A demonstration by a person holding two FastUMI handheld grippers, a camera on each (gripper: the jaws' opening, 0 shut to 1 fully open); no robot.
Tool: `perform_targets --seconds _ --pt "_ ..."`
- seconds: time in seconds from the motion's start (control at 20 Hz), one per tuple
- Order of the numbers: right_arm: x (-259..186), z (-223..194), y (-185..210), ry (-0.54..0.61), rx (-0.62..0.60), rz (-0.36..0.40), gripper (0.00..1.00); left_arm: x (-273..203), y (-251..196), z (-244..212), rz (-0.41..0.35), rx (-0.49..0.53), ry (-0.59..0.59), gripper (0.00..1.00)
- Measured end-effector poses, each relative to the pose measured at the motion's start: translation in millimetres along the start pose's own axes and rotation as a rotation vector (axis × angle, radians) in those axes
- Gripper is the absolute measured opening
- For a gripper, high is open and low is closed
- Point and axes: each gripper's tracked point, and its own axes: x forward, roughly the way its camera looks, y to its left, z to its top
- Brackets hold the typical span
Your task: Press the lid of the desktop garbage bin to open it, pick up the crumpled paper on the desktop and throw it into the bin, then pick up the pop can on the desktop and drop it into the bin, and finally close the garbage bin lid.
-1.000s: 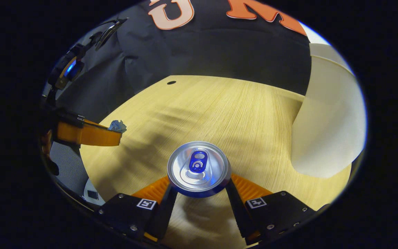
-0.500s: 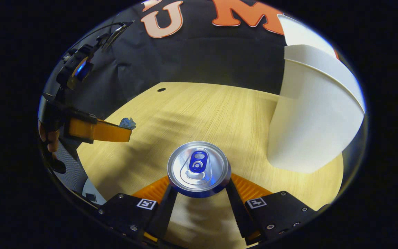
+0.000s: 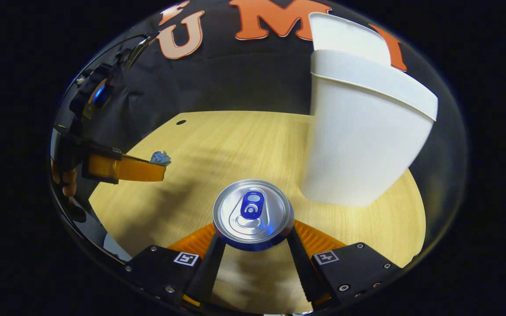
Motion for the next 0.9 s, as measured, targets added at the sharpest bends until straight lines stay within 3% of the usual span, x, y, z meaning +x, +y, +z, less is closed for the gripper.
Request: perform_targets --seconds 0.35,0.85,0.9 --pt "-9 0 -5 -0.018 0.054 -0.089 0.80 -6 -59 38 -0.049 0.102 -0.054 0.12" --pt "-41 -27 -1 -0.020 0.115 -0.162 0.80 -40 -111 115 -0.153 0.140 -0.197 0.13" --pt "-44 -28 -1 -0.024 0.119 -0.164 0.75 -42 -116 122 -0.160 0.152 -0.215 0.12"
